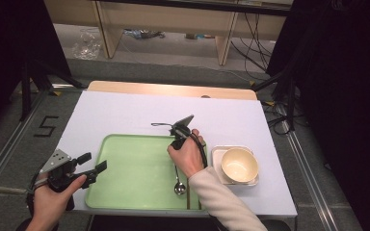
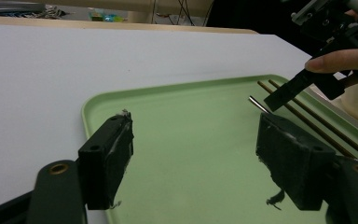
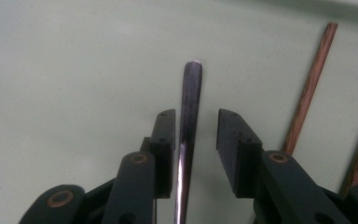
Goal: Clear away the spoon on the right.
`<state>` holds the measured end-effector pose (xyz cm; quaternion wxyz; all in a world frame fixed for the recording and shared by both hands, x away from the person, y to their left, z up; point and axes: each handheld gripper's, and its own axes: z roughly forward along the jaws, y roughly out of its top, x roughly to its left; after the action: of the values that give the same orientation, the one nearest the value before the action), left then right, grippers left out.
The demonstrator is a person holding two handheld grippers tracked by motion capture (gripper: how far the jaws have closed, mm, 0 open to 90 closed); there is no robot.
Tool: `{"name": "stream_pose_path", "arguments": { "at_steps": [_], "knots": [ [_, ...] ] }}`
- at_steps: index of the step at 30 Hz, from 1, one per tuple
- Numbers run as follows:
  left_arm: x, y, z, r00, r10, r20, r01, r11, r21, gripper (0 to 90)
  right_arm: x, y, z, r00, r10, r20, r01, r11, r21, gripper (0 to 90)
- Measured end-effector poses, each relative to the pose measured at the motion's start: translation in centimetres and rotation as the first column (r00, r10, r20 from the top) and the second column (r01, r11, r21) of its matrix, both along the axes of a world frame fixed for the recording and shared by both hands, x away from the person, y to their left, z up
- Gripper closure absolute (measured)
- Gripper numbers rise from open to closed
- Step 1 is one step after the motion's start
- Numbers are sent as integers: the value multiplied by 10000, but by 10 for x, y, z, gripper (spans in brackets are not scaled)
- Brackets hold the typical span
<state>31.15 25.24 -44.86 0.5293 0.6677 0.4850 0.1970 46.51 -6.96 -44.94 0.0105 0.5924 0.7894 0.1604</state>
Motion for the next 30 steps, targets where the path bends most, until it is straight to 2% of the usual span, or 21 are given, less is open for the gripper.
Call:
{"name": "stream_pose_path", "arguments": {
  "at_steps": [1, 2, 3, 5, 6, 7, 9, 11, 13, 14, 15, 16, 18, 19, 21, 22, 23, 24, 27, 28, 30],
  "knots": [
    [0, 0, 0, 10000, 0, -3, 0, 10000, -5, 269, 0, 0, 0, 10000, 0, 0, 0, 10000, 0, 704],
    [0, 0, 0, 10000, 1, 2, -1, 10000, 0, 269, 0, -1, 0, 9990, 181, 407, -182, 9998, 34, 725],
    [0, 0, 0, 10000, 3, 2, -3, 10000, 5, 269, 0, 0, 3, 9992, 131, 380, -136, 9998, 123, 788],
    [0, 0, 0, 10000, -7, -4, 7, 10000, 8, 269, -1, 1, 6, 9983, 338, 476, -349, 9991, 221, 864],
    [0, 0, 0, 10000, -10, -13, 10, 10000, 2, 269, -2, 2, 6, 9989, 273, 374, -285, 9990, 334, 898],
    [0, 0, 0, 10000, -10, -11, 10, 10000, 8, 269, -2, 2, 5, 9967, 615, 535, -636, 9972, 396, 900],
    [0, 0, 0, 10000, -3, -6, 3, 10000, 7, 269, -2, 3, 3, 9960, 859, 258, -869, 9955, 366, 900],
    [0, 0, 0, 10000, -7, -11, 7, 10000, 5, 269, -4, 6, -1, 9969, 789, -63, -786, 9964, 304, 900],
    [0, 0, 0, 10000, -7, -10, 7, 10000, 7, 269, -3, 6, -5, 9926, 1210, -65, -1209, 9924, 223, 900],
    [0, 0, 0, 10000, -8, -12, 8, 10000, 7, 269, -3, 6, -7, 9927, 1193, -165, -1191, 9928, 132, 900],
    [0, 0, 0, 10000, -8, -13, 8, 10000, 6, 269, -4, 8, -6, 9940, 989, -463, -984, 9951, 117, 900],
    [0, 0, 0, 10000, -9, -14, 9, 10000, 7, 269, -2, 6, -8, 9921, 1241, -195, -1239, 9922, 146, 900],
    [0, 0, 0, 10000, -13, -11, 13, 10000, 8, 269, -2, 5, -7, 9931, 1139, -267, -1138, 9935, 64, 900],
    [0, 0, 0, 10000, -10, -10, 10, 10000, 5, 270, -3, 6, -5, 9955, 787, -524, -785, 9969, 51, 900],
    [0, 0, 0, 10000, -9, -11, 9, 10000, 14, 269, 1, 0, -8, 9907, 1356, -66, -1356, 9908, 5, 900],
    [0, 0, 0, 10000, -10, -10, 10, 10000, 18, 269, 0, 1, -6, 9955, 885, -327, -887, 9960, -44, 900],
    [0, 0, 0, 10000, -5, -15, 5, 10000, 12, 269, 0, 0, -5, 9956, 871, -355, -874, 9962, -70, 900],
    [0, 0, 0, 10000, -2, -9, 2, 10000, 0, 269, 1, -2, -8, 9961, 881, -108, -881, 9961, -9, 900],
    [0, 0, 0, 10000, -6, -5, 6, 10000, 9, 269, 2, -4, -6, 9953, 910, -328, -913, 9958, -82, 900],
    [0, 0, 0, 10000, -6, -7, 6, 10000, 7, 269, 0, -2, -4, 9960, 575, -686, -572, 9983, 55, 900],
    [0, 0, 0, 10000, -3, -8, 3, 10000, 9, 269, 1, -3, -5, 9958, 680, -607, -682, 9977, -8, 900]
  ]
}}
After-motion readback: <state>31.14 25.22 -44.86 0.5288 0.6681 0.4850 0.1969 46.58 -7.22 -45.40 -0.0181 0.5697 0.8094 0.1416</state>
